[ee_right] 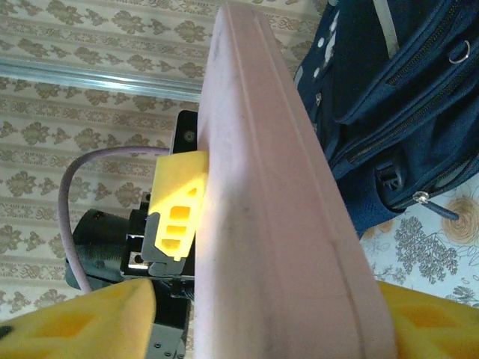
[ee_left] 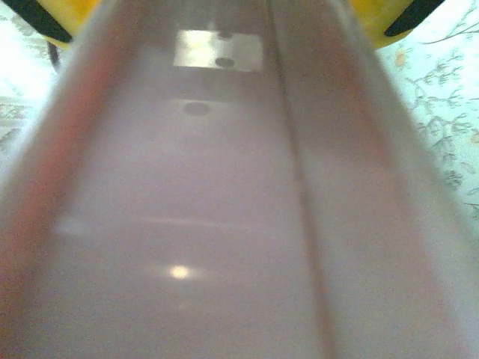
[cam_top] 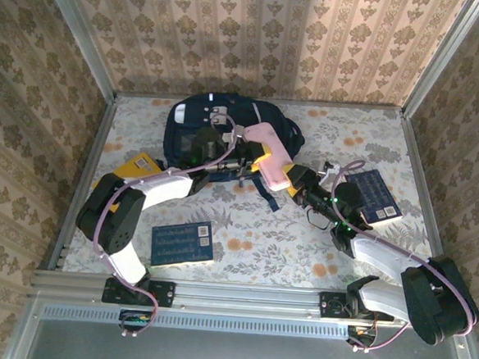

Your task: Pack books, pencil case, and school supplies into a backpack

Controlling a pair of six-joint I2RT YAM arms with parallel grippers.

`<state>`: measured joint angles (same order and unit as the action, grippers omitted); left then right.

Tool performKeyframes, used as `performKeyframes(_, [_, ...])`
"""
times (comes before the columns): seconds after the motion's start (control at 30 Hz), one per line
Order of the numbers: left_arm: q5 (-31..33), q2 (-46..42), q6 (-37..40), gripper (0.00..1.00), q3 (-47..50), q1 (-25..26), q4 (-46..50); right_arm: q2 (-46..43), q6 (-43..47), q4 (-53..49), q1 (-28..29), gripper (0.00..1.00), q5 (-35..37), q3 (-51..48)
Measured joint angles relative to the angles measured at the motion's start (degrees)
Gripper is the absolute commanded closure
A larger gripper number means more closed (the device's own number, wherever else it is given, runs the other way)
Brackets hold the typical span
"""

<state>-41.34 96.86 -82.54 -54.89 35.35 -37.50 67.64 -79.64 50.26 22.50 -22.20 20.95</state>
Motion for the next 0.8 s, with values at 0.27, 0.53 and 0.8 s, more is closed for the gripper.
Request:
performKeyframes(0.27, [-0.1, 1.3, -3.0, 0.62, 0.0, 0.5, -5.1, -0.1, -1.1, 1.8, 0.0, 0.62, 1.9, -0.5])
performKeyframes(0.53, [-3.8, 2.7, 7.8, 0.47, -9.9, -1.1, 13.1, -16.7, 6.0, -13.0, -2.5, 0.66, 6.5, -2.6])
performKeyframes(0.8, [0.6, 8.2, 33.1, 0.46, -37.6, -8.6, 47.4, -33.6, 21.4, -37.6, -4.0, 0.67, 11.9, 3.7])
